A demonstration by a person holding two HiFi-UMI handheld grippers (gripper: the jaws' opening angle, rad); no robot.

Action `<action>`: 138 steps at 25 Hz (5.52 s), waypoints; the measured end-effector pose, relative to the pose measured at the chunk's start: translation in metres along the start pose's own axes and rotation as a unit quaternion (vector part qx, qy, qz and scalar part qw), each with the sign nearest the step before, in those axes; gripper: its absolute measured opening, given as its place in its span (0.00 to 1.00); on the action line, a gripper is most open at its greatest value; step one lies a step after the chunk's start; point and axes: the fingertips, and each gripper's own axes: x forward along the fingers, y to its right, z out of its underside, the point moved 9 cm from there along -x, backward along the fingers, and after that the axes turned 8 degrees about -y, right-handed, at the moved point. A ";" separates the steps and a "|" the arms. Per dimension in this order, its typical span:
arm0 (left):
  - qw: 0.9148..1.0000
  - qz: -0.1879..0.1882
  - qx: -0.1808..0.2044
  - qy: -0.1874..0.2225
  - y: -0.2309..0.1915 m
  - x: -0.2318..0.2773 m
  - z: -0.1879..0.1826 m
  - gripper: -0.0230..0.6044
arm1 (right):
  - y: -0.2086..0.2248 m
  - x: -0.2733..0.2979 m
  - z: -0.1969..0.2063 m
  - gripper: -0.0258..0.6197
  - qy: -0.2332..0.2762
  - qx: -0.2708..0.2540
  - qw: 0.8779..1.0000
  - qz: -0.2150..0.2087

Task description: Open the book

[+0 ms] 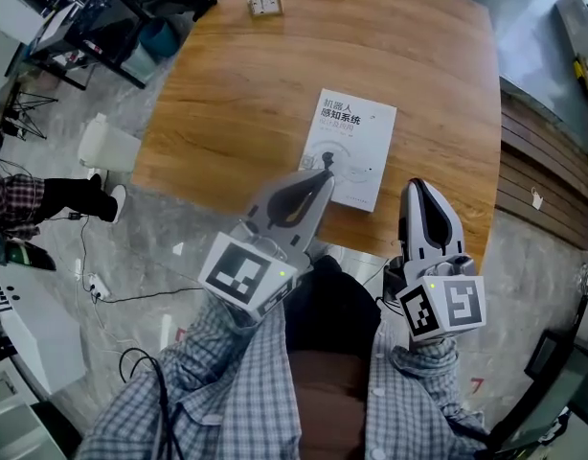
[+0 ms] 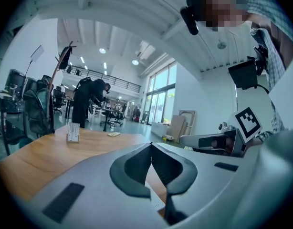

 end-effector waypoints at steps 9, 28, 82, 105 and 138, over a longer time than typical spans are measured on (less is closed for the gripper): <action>0.999 0.010 -0.021 -0.032 -0.024 0.030 0.015 0.05 | 0.018 0.027 0.016 0.08 -0.037 0.017 0.999 0.022; 0.992 0.079 -0.042 -0.092 -0.118 0.078 0.033 0.05 | 0.029 0.105 0.032 0.08 -0.096 0.054 0.985 0.130; 0.961 0.100 -0.085 -0.242 -0.086 0.156 0.133 0.05 | 0.103 0.127 0.139 0.08 -0.274 0.325 0.904 -0.048; 0.965 0.095 -0.053 -0.238 -0.073 0.145 0.100 0.05 | 0.047 0.145 0.083 0.07 -0.235 0.265 0.921 -0.161; 0.967 -0.108 -0.112 -0.203 -0.204 0.026 0.092 0.05 | -0.105 0.279 0.073 0.08 -0.268 0.200 0.875 -0.351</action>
